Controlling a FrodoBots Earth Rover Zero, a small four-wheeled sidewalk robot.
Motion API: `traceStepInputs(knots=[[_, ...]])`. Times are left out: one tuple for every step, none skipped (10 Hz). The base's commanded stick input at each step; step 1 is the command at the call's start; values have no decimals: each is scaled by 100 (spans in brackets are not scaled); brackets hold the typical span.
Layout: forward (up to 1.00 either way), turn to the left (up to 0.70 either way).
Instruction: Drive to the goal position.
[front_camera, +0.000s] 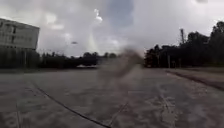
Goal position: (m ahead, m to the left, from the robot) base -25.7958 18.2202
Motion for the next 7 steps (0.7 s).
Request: traceStepInputs(knots=[[0,67],[0,66],[0,67],[0,67],[0,68],[0,68],[0,68]])
